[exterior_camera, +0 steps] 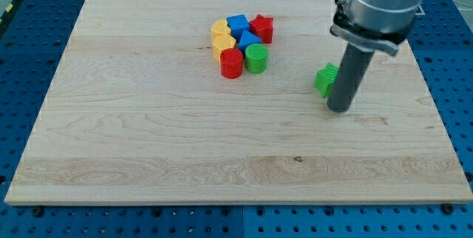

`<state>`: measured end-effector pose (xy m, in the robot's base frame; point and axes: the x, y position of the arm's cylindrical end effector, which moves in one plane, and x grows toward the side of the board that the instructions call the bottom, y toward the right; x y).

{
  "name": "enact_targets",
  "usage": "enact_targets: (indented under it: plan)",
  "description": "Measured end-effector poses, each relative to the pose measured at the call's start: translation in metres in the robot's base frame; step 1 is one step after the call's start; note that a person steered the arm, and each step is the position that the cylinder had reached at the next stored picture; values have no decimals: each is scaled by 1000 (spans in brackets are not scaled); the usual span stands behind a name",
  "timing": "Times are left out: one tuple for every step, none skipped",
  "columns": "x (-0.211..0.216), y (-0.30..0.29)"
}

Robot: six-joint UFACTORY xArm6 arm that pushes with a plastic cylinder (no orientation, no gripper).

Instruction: Move the green star into the green circle

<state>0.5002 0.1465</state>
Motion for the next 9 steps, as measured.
enact_targets:
  plan:
    - [12, 0]
    - [-38, 0]
    - [-73, -4]
    - [-59, -4]
    - [-50, 4]
    - [-55, 54]
    - [-90, 71]
    - [-119, 22]
    - [-127, -17]
